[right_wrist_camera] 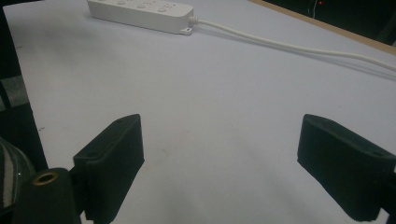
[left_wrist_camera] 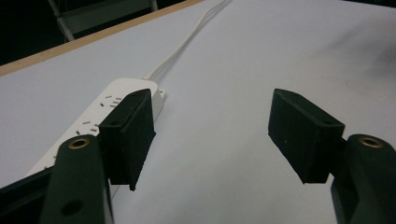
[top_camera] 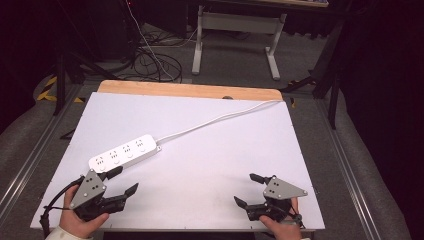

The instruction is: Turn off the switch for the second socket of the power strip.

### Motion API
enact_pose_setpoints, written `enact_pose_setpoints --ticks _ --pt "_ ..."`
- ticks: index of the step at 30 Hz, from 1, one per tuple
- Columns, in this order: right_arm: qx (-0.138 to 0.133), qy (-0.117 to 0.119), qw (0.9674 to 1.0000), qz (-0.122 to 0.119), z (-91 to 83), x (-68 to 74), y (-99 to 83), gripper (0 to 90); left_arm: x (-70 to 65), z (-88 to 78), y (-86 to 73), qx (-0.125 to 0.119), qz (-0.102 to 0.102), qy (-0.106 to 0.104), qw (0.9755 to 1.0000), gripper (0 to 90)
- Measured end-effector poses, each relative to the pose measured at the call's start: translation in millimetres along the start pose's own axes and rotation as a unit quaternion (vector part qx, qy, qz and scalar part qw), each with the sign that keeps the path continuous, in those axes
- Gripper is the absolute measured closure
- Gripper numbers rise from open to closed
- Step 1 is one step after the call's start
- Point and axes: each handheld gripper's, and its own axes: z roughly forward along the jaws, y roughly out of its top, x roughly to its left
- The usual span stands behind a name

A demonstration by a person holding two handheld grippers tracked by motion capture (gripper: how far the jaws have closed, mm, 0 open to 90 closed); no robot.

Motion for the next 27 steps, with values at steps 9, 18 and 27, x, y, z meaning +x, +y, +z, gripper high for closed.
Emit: enact_pose_setpoints --ticks 9,18,27 --pt "0.000 0.003 1.0000 0.001 0.7 -0.4 -0.1 15.1 3.4 3.6 11.0 0.006 -0.005 0.003 1.0000 35.6" --pt "0.001 0.004 1.0000 0.003 1.3 -0.3 -0.4 15.0 9.5 4.5 20.5 0.004 -0.008 0.008 0.9999 35.9" --pt "0.000 0.006 1.0000 0.004 1.6 -0.5 -0.6 15.0 14.7 6.6 29.0 0.005 -0.007 0.011 0.9999 35.9"
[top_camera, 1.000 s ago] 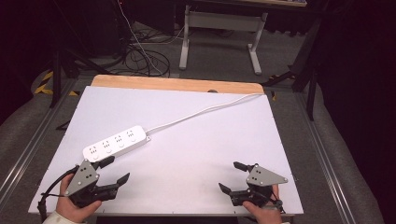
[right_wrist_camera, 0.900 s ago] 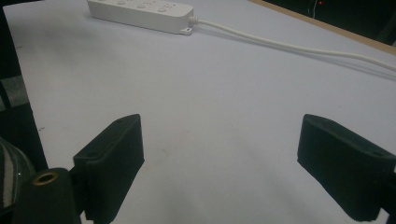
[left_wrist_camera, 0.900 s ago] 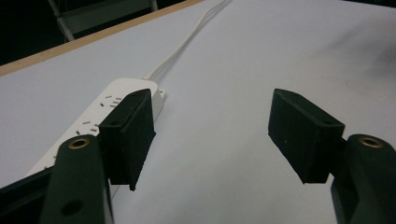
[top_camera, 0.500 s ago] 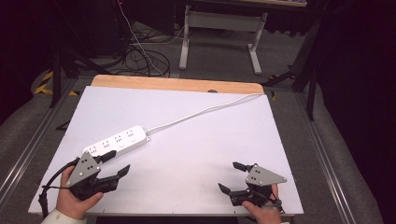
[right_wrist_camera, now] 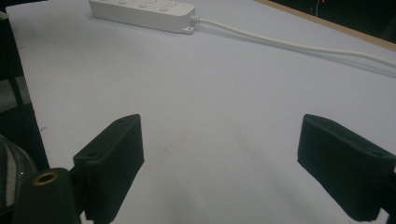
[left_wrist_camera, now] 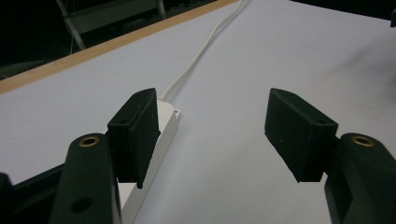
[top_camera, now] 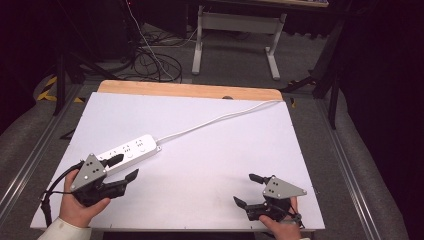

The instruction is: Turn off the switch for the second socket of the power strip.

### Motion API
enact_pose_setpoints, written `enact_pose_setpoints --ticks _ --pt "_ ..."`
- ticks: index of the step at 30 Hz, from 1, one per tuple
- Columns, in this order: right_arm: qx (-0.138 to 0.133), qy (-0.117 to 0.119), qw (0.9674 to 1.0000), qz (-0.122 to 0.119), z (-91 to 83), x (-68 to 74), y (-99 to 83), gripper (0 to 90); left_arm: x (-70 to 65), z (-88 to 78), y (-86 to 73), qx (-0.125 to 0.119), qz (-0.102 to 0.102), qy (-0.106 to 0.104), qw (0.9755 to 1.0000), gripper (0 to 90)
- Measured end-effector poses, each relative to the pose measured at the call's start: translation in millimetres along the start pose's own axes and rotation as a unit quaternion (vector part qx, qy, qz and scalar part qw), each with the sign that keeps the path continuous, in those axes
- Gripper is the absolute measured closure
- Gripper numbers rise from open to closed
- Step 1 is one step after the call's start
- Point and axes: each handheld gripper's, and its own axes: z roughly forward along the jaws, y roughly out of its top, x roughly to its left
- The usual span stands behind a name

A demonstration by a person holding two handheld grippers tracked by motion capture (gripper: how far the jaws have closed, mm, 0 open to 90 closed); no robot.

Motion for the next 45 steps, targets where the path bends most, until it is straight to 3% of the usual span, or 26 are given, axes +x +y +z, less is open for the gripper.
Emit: enact_pose_setpoints --ticks 11,25,35,45 --pt "0.001 0.000 1.0000 0.000 0.0 -0.4 -0.3 15.0 6.6 5.4 10.1 0.011 0.000 -0.001 0.9999 35.0" --pt "0.003 -0.001 1.0000 0.000 0.0 -0.4 -0.4 15.0 15.7 13.2 20.6 0.016 -0.015 -0.004 0.9997 35.1" --pt "0.002 0.000 1.0000 0.001 0.2 -0.5 -0.6 15.0 23.9 21.6 26.4 0.024 -0.014 0.011 0.9996 35.5" --pt "0.002 -0.001 1.0000 -0.001 -0.1 -0.4 -0.5 14.6 36.7 34.0 27.3 0.030 -0.021 0.014 0.9992 42.3"
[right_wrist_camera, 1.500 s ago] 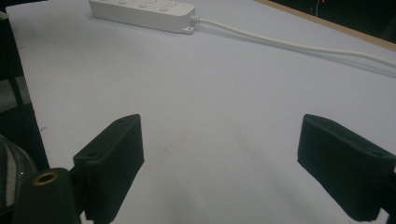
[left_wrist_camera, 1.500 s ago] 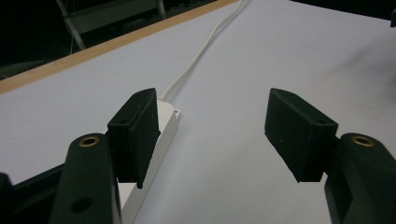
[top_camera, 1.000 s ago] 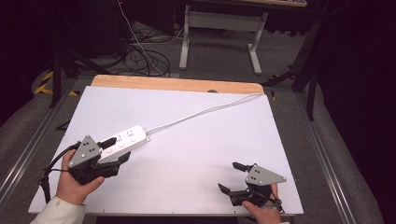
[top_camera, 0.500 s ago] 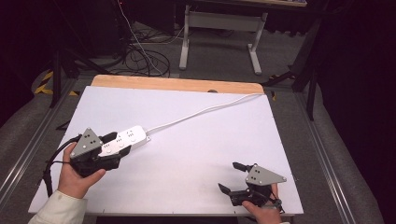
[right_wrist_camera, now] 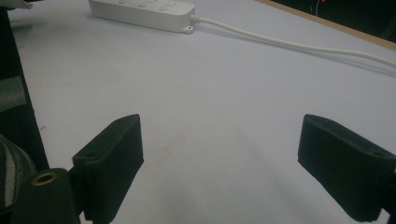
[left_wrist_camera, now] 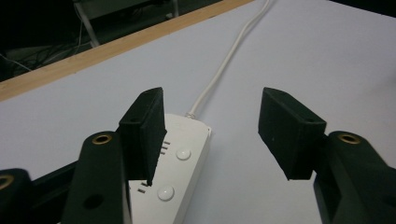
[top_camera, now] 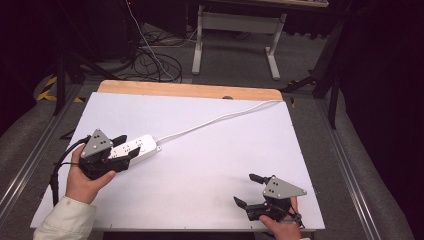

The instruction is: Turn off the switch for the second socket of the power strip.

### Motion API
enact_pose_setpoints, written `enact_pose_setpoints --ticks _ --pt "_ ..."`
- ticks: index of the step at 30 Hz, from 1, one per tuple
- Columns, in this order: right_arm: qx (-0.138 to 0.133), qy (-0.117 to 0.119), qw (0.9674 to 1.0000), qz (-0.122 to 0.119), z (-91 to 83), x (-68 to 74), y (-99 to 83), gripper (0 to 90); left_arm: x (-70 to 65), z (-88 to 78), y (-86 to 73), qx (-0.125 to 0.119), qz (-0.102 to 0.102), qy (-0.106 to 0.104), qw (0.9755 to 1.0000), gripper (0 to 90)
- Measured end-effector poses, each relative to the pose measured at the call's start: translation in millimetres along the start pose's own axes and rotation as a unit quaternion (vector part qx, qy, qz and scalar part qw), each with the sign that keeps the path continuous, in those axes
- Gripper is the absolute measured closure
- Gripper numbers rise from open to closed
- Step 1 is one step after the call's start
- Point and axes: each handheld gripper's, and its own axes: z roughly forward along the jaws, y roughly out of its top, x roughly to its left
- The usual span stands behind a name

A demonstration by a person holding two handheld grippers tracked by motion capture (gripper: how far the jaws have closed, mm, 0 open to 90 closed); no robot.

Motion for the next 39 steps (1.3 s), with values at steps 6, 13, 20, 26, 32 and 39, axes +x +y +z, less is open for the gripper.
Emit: enact_pose_setpoints --ticks 6,13,20,26,32,39 --pt "-0.001 0.001 1.0000 0.000 -0.2 -0.2 0.0 14.0 5.5 7.8 -0.4 0.011 -0.011 0.002 0.9999 47.7" --pt "-0.002 0.001 1.0000 0.002 -0.1 -0.2 -0.1 13.7 11.1 12.4 -1.0 0.032 -0.020 0.018 0.9991 55.5" --pt "-0.002 0.001 1.0000 0.003 0.1 -0.2 -0.2 13.7 16.3 18.5 -1.7 0.066 -0.034 0.019 0.9971 69.1" --pt "-0.001 0.003 1.0000 0.001 0.5 0.0 -0.3 13.8 24.0 25.7 -4.0 0.100 -0.047 0.033 0.9933 79.8" --pt "0.000 0.004 1.0000 0.001 0.6 -0.1 -0.4 13.8 26.4 29.4 -4.9 0.110 -0.050 0.033 0.9922 89.7" --pt "0.000 0.004 1.0000 0.000 0.7 -0.1 -0.5 14.0 28.2 35.4 -7.0 0.137 -0.053 0.045 0.9881 90.0"
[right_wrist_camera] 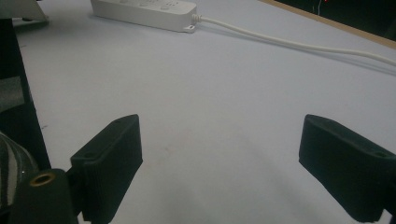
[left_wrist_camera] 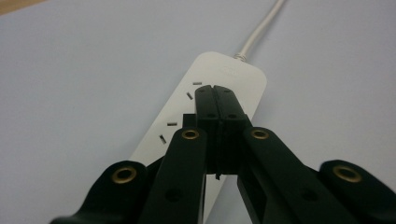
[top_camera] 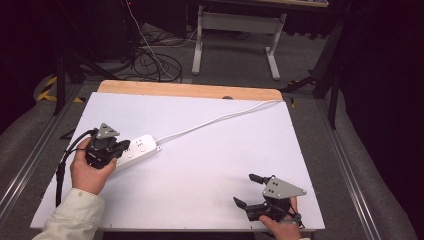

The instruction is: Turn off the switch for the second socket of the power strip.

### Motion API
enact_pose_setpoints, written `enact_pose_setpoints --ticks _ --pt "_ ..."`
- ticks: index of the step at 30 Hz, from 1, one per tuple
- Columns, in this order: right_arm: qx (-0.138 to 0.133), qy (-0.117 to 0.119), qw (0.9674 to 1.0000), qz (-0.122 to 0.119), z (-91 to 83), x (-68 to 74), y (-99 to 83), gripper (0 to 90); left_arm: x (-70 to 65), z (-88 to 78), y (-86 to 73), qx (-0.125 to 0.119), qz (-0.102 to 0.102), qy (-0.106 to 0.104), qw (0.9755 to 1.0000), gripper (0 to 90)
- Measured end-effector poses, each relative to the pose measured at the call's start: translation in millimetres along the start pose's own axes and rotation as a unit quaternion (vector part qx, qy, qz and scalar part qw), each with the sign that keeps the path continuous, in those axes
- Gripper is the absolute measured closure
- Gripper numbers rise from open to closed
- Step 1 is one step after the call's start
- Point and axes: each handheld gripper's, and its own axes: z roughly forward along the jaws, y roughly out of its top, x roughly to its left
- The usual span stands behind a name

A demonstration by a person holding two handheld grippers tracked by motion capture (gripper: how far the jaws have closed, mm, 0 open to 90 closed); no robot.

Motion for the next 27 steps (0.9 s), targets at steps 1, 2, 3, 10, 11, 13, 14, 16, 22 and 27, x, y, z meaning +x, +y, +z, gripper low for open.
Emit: enact_pose_setpoints --ticks 1,2,3,10,11,13,14,16,22,27 --pt "0.000 0.000 1.0000 0.000 0.0 0.0 0.0 14.0 0.4 0.7 0.0 0.005 0.000 0.002 1.0000 90.0" --pt "0.000 0.000 1.0000 0.000 0.1 0.0 -0.1 14.0 -0.2 1.9 0.0 0.007 -0.005 0.002 1.0000 90.0" --pt "0.000 0.000 1.0000 0.000 0.0 0.0 -0.1 14.0 0.1 3.0 0.0 0.010 -0.004 0.002 0.9999 90.0" --pt "0.000 0.000 1.0000 -0.001 -0.2 0.0 -0.1 14.0 -1.3 12.2 -0.1 0.041 -0.005 0.007 0.9991 90.0" --pt "0.000 -0.001 1.0000 -0.001 -0.3 -0.2 -0.1 14.0 -1.6 13.6 -0.4 0.046 -0.005 0.010 0.9989 90.0" --pt "0.000 -0.001 1.0000 -0.001 -0.3 -0.2 -0.2 14.0 -1.1 16.7 -1.0 0.054 -0.005 0.010 0.9985 90.0" --pt "0.000 0.000 1.0000 -0.001 -0.1 -0.3 -0.2 14.0 -0.9 18.0 -1.1 0.059 -0.003 0.012 0.9982 90.0" --pt "0.000 0.000 1.0000 -0.001 -0.1 -0.2 -0.2 14.0 -1.2 20.2 -1.5 0.065 -0.004 0.014 0.9978 90.0" --pt "0.001 0.000 1.0000 -0.002 -0.1 -0.4 -0.4 13.9 -0.5 23.0 -2.0 0.078 -0.002 0.009 0.9969 90.0" --pt "0.001 0.000 1.0000 -0.002 -0.4 -0.4 -0.4 14.0 -1.6 26.7 -2.7 0.090 0.001 0.006 0.9959 90.0"
